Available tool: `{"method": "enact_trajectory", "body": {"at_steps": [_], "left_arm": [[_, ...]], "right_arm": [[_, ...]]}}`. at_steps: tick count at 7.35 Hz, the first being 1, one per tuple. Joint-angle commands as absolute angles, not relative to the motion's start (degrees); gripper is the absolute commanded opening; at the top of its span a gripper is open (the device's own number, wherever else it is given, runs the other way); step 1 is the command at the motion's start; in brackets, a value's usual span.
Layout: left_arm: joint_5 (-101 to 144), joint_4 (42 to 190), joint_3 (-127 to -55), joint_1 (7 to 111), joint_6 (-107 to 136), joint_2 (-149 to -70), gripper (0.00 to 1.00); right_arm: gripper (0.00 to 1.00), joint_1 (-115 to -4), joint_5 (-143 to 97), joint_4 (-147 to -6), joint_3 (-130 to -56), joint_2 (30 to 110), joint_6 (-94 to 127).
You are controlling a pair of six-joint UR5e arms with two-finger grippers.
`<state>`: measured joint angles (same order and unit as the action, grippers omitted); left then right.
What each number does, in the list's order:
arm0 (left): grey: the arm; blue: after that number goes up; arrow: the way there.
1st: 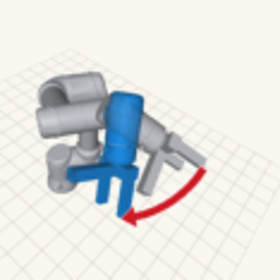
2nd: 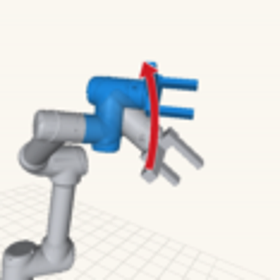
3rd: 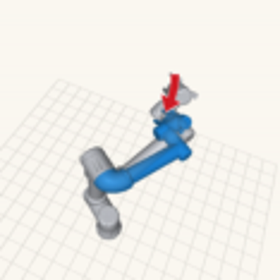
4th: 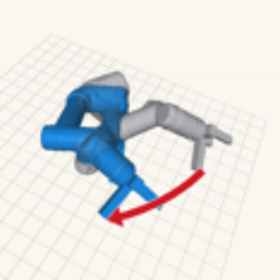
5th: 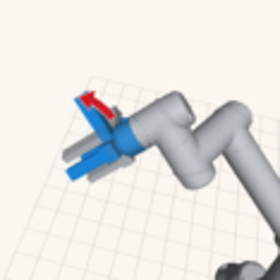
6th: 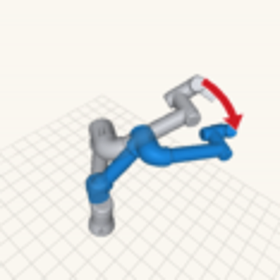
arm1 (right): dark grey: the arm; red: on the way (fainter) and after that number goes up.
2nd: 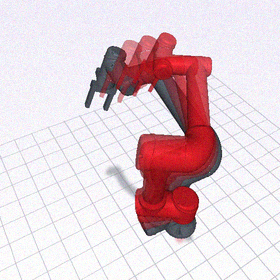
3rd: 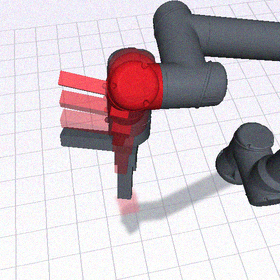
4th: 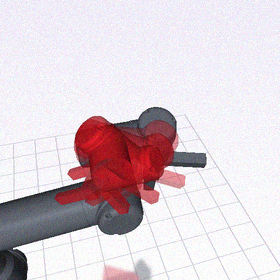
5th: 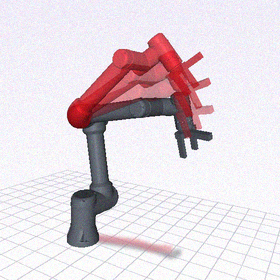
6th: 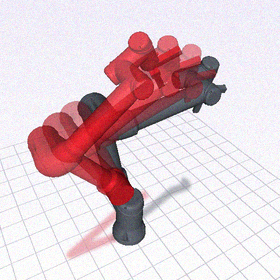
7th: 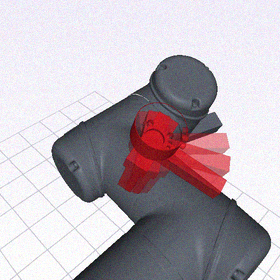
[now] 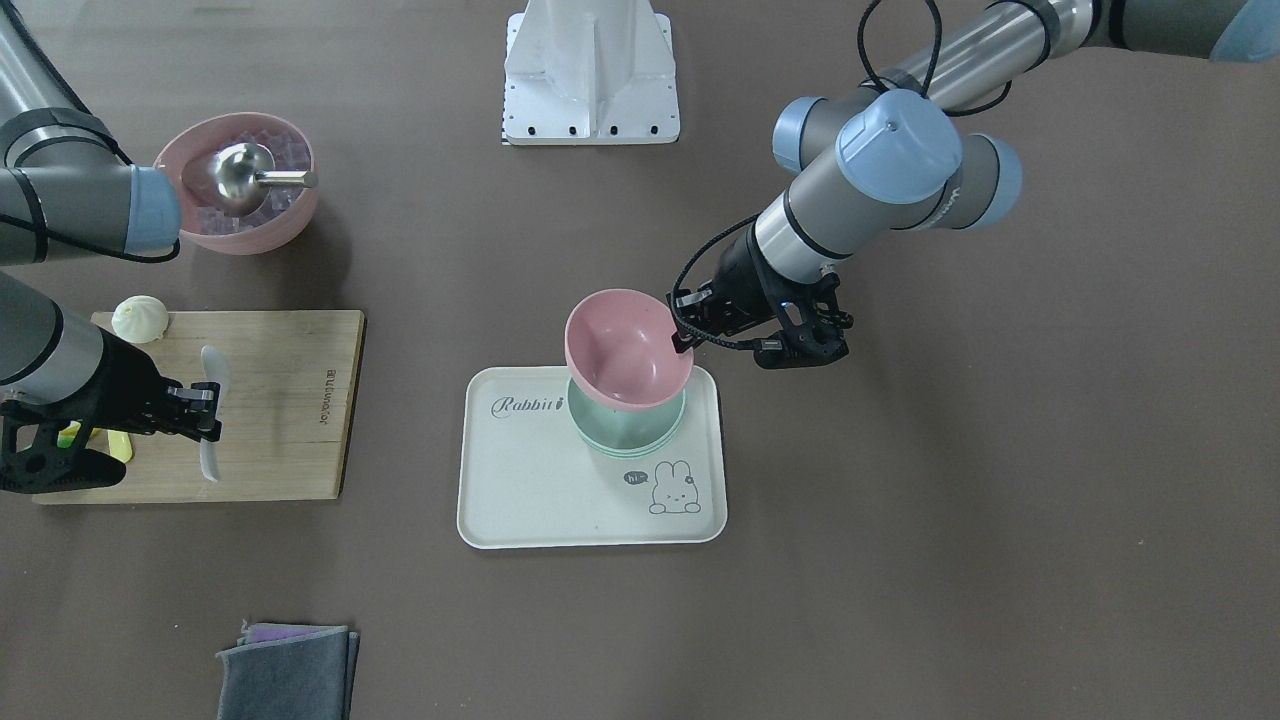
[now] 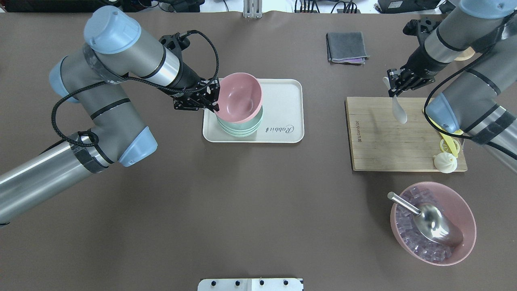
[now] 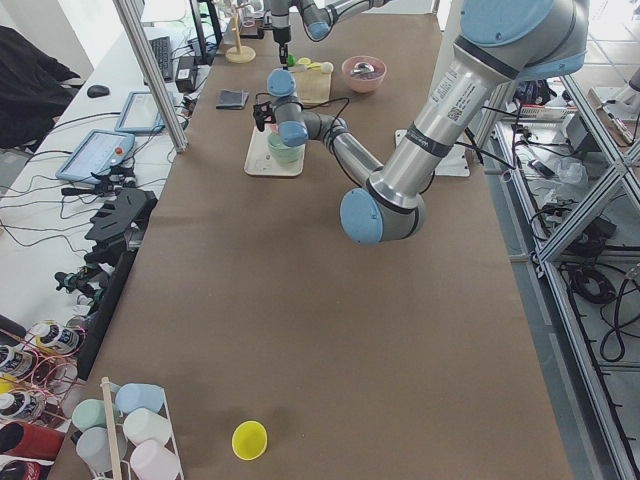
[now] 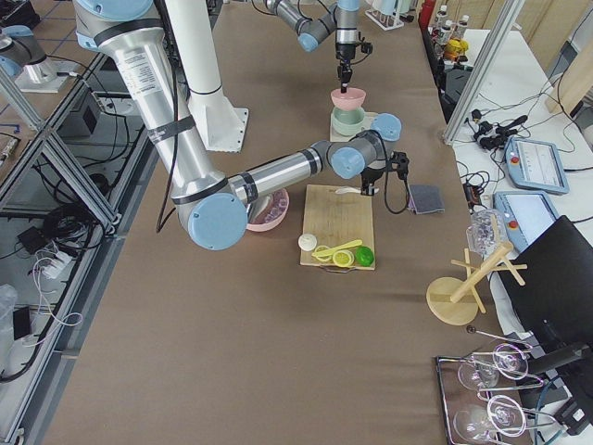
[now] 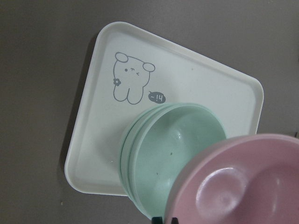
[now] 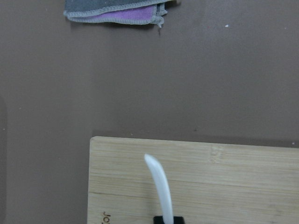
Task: Stack pink bowl on green and place spoon
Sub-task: 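Lower the pink bowl onto the green bowls while the right gripper grasps the spoon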
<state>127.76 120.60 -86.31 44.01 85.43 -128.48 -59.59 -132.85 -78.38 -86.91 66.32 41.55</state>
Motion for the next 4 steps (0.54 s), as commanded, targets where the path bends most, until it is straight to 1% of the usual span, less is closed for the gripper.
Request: {"method": "enact_trajectory", "body": {"at_steps": [1,4], "left_arm": [[127.71,121.29,-84.82,43.86,85.43,-128.76,0.0],[126.48,121.38,-82.02,43.77,85.34,-130.69,0.0]], "right_arm": [[0.0,-59.59,-132.8,-78.4,-86.84,66.18,41.57],[0.0,-59.5,-132.8,-78.31,-86.84,66.01,41.66]]}}
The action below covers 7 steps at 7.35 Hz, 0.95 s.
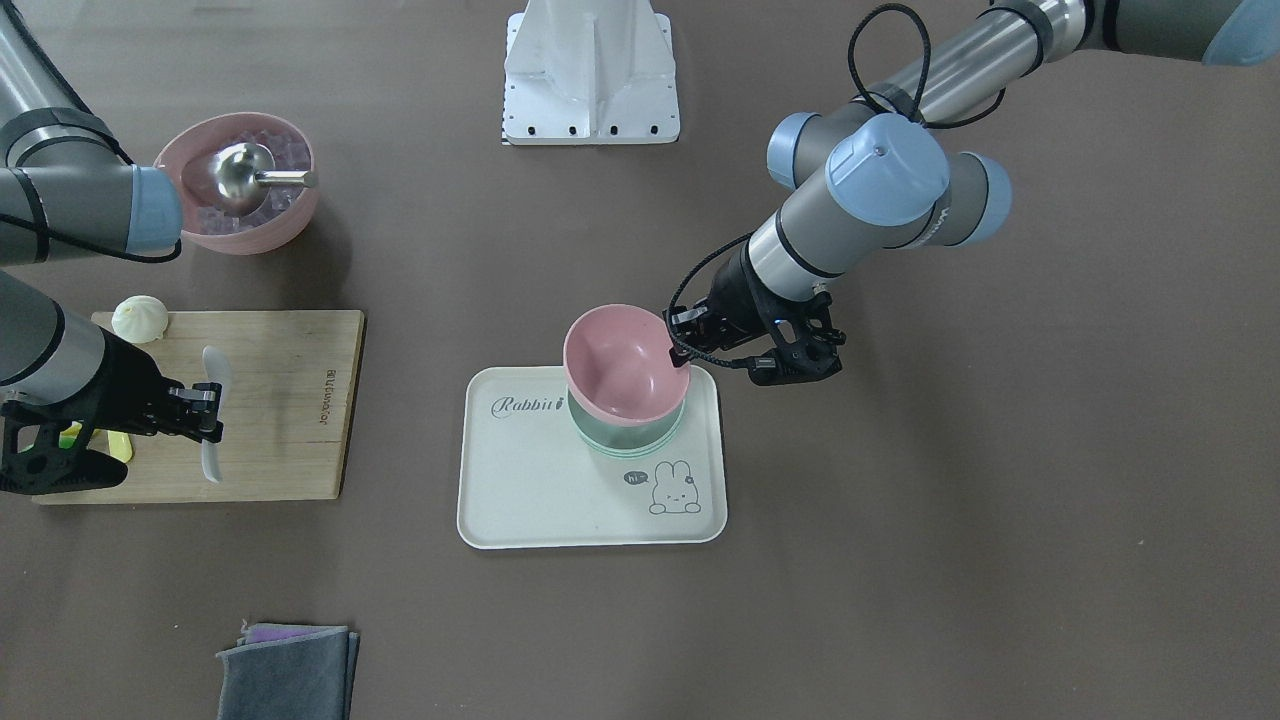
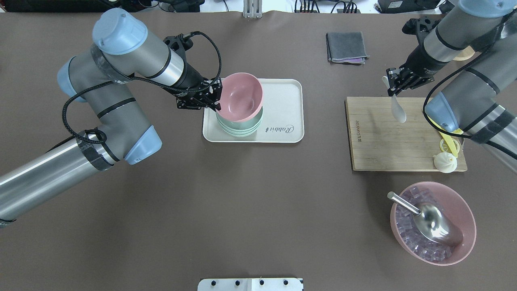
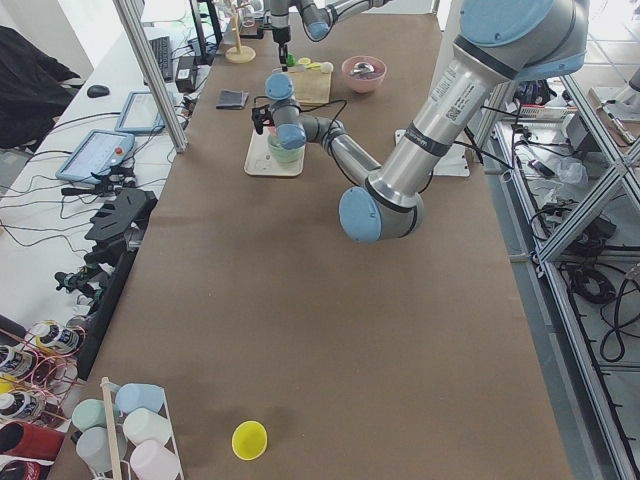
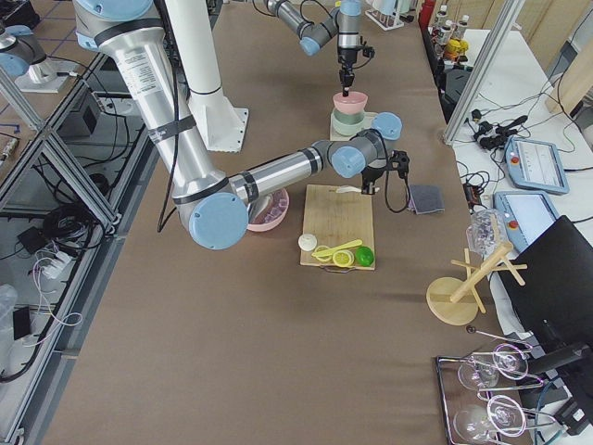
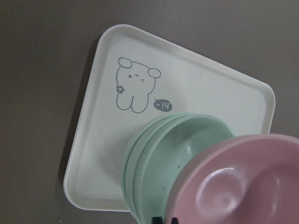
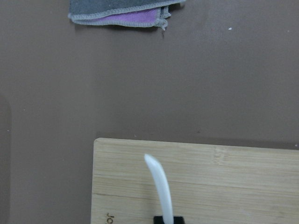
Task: Stack pink bowl on green and place spoon
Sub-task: 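Lower the pink bowl onto the green bowls while the right gripper grasps the spoon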
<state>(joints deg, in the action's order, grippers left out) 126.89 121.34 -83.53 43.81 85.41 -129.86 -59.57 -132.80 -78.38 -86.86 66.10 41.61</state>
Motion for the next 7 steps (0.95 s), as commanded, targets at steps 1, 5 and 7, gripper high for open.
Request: {"method": "enact_trajectory", "body": {"at_steps": [1,5,7], "left_arm": [[126.04,121.38,-81.48,43.6,84.56,-130.78,0.0],[125.68,121.38,-81.21,43.59,84.11,-130.78,0.0],[125.68,121.29,-81.21,43.42,83.76,-130.69,0.0]], "right_arm": [[0.0,-59.5,-132.89,-78.31,-86.92,65.92,41.66],[0.0,-59.59,-132.89,-78.31,-86.92,65.83,41.66],[0.0,-59.59,-132.98,-78.31,-86.92,65.74,41.66]]}}
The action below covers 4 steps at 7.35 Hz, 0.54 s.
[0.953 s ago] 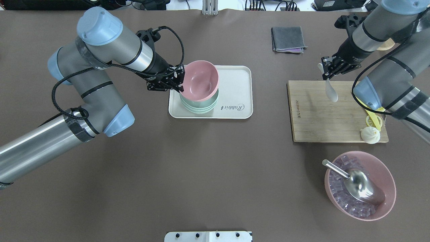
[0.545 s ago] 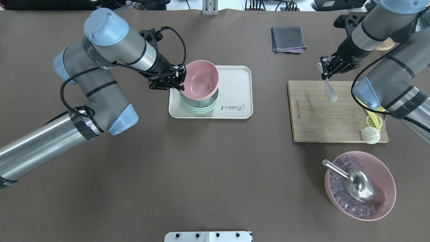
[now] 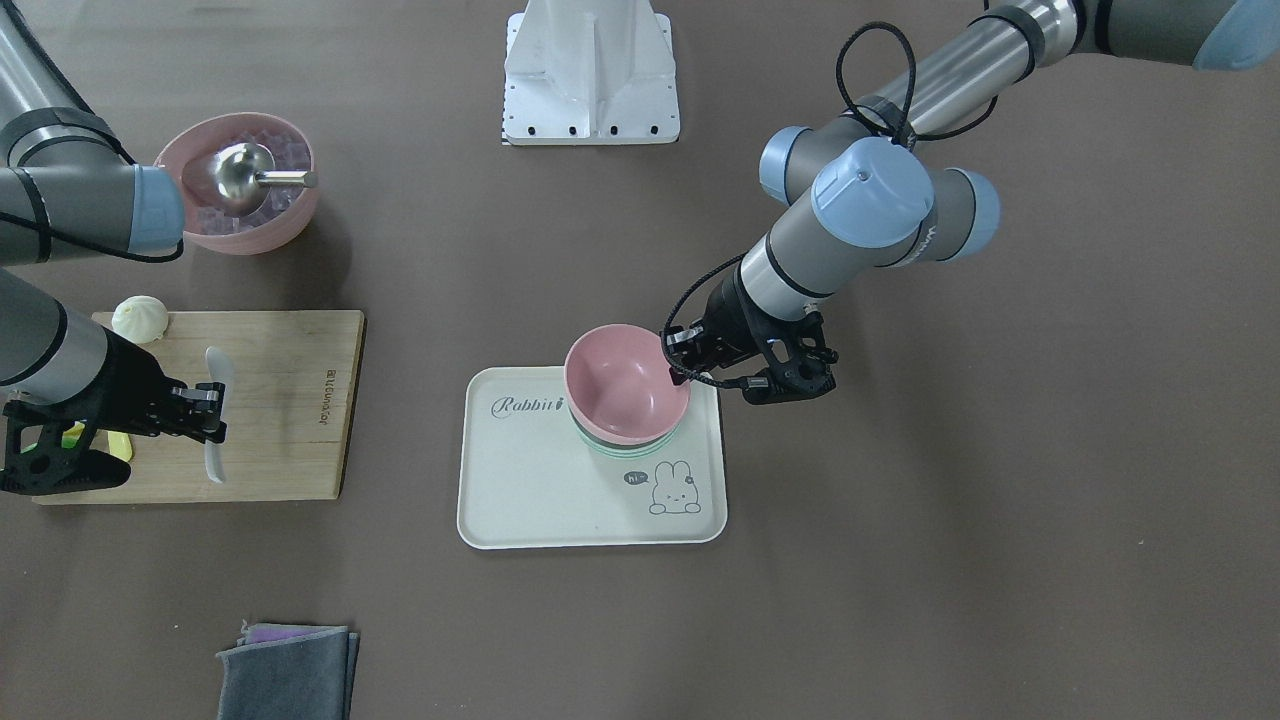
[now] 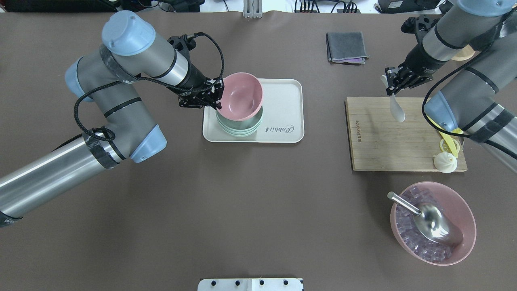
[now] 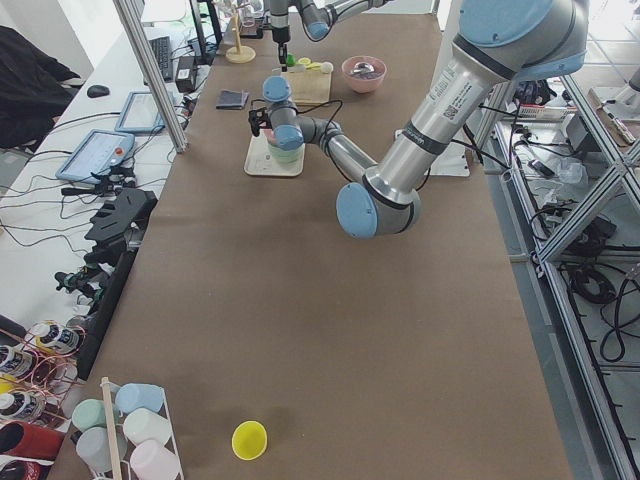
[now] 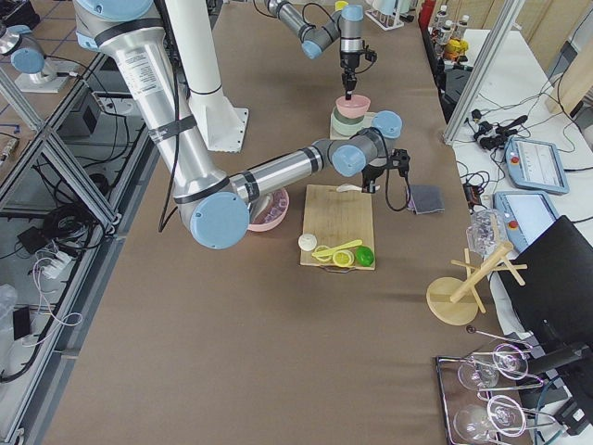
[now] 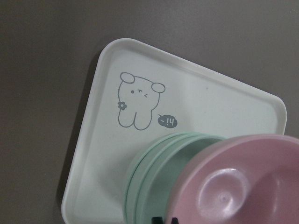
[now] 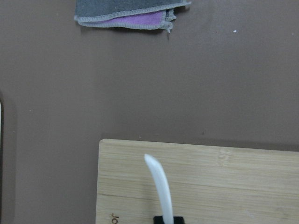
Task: Stack pink bowl on green and place spoon
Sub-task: 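Lower the pink bowl onto the green bowls while the right gripper grasps the spoon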
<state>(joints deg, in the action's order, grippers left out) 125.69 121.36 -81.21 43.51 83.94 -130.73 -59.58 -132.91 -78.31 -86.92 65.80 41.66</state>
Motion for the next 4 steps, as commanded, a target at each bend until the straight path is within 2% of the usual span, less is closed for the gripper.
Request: {"method": "enact_trajectory", "body": {"at_steps": [1,4], "left_arm": [[125.68,121.29,-81.21,43.07,83.76,-130.69,0.0],[125.68,121.11,-81.12,42.72,83.67,-130.69,0.0]], "right_arm": [[0.0,-59.59,-133.07,-78.4,-87.01,64.79,41.92],[0.0,-59.59,-133.15,-78.31,-87.01,64.6,41.92]]}}
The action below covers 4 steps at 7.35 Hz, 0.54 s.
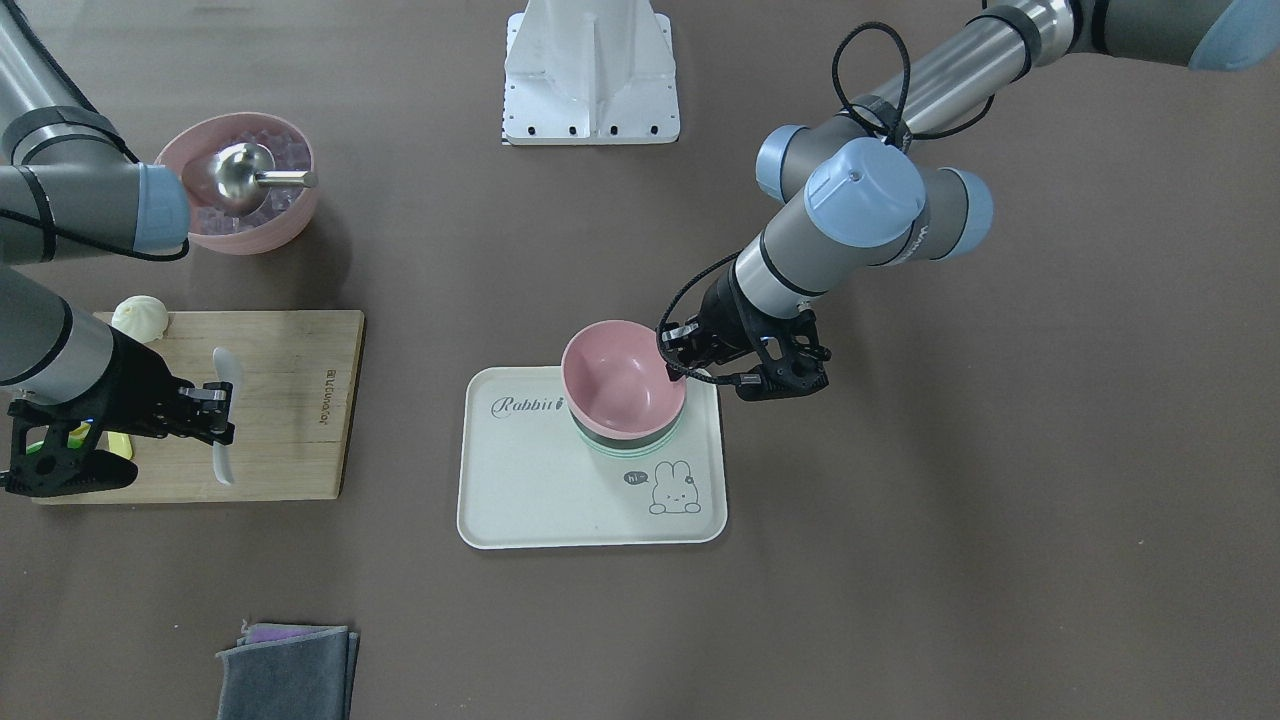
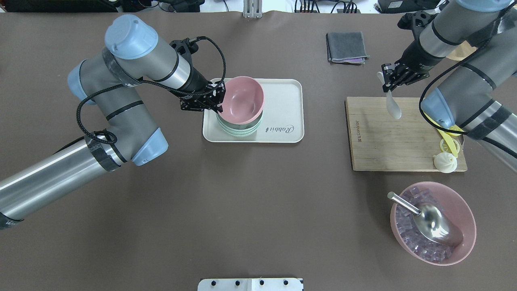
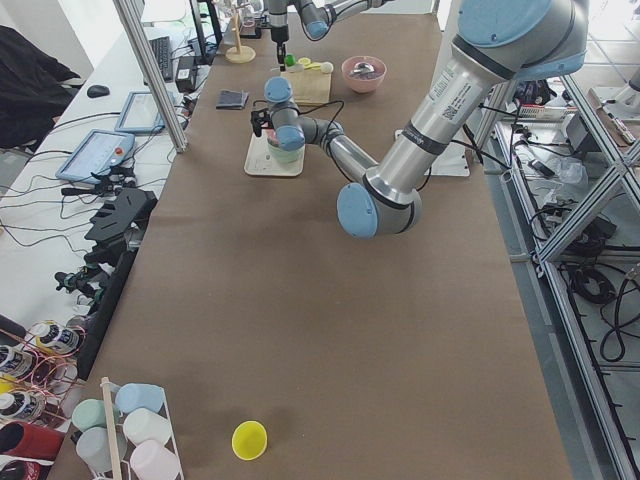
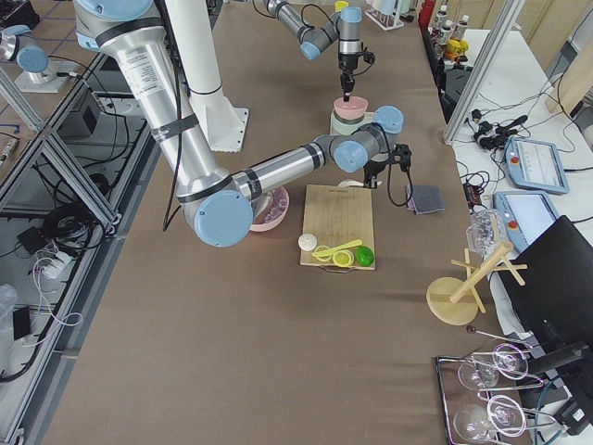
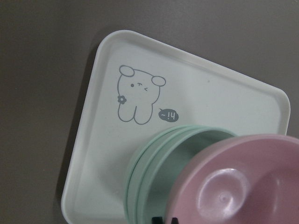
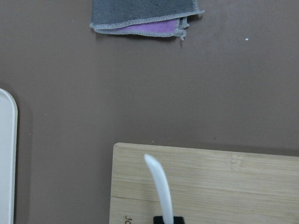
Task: Stack pink bowl on green and place spoon
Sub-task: 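Lower the pink bowl onto the green bowls while the right gripper grasps the spoon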
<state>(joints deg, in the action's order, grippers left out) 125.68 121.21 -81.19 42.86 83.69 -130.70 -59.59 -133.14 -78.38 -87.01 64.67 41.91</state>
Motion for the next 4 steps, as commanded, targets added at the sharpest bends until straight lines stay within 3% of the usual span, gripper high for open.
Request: {"method": "enact_trajectory", "body": {"at_steps": [1,4], "left_arm": [[125.68,121.11,-81.12,42.71,83.67,-130.69,0.0],[125.6,121.11,-81.04,42.45,83.58,-130.61,0.0]], "right_arm": [[0.0,-59.59,-133.15,-78.31,-87.01,64.43,41.92],[0.0,-59.59,-133.15,-78.31,-87.1,64.07,42.01]]}}
